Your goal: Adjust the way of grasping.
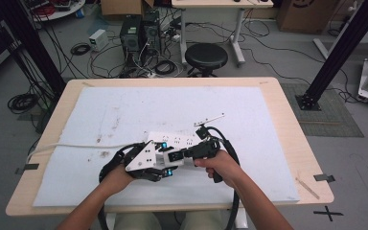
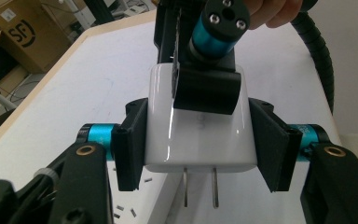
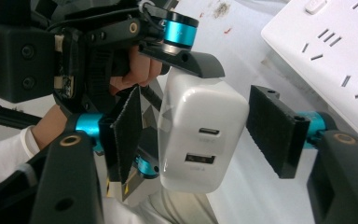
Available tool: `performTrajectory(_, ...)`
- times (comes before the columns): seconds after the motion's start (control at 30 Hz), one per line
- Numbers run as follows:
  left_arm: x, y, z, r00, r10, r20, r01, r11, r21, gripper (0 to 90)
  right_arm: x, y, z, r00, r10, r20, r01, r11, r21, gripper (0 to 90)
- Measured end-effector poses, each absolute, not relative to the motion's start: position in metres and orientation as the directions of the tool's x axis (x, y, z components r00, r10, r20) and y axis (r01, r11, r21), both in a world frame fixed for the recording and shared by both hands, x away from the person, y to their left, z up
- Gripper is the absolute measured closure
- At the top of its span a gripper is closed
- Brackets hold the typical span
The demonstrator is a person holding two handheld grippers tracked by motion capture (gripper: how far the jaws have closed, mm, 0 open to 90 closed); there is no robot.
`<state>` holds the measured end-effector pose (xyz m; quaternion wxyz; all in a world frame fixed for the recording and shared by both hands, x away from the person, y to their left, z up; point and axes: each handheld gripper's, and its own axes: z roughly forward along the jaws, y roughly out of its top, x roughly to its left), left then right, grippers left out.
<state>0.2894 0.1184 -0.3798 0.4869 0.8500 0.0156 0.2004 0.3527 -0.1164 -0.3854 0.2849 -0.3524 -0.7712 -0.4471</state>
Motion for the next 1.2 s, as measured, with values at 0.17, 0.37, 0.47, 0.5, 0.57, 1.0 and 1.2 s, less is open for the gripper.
performTrajectory(0.17,0.29,0.118,-0.38,0.92,0.22,0.326,-0.169,-0.526,0.833,42.5,0.352,-0.115,-0.389,-0.558,0.275,0.783,0.815,0.356,0.457,46.2)
performTrajectory(0.37,0.289,0.117,-0.381,0.919,0.214,0.331,-0.175,-0.53,0.829,42.5,0.352,-0.113,-0.394,-0.542,0.265,0.798,0.825,0.348,0.445,56.1)
performTrajectory(0.47,0.289,0.117,-0.382,0.918,0.213,0.335,-0.179,-0.532,0.828,42.5,0.353,-0.114,-0.394,-0.537,0.266,0.801,0.828,0.35,0.439,58.9)
performTrajectory(0.5,0.289,0.116,-0.382,0.917,0.216,0.334,-0.178,-0.53,0.829,42.5,0.353,-0.114,-0.394,-0.532,0.265,0.804,0.831,0.349,0.434,59.0)
performTrajectory(0.57,0.29,0.116,-0.383,0.922,0.219,0.32,-0.167,-0.522,0.837,42.1,0.354,-0.115,-0.394,-0.525,0.267,0.808,0.834,0.35,0.427,60.3)
performTrajectory(1.0,0.295,0.147,-0.402,0.916,0.366,0.162,0.017,-0.44,0.898,21.6,0.352,-0.137,-0.387,-0.617,0.339,0.711,0.784,0.34,0.518,62.9)
performTrajectory(1.2,0.299,0.167,-0.403,0.874,0.479,0.082,0.101,-0.345,0.933,21.6,0.348,-0.147,-0.382,-0.675,0.386,0.628,0.737,0.336,0.586,63.0)
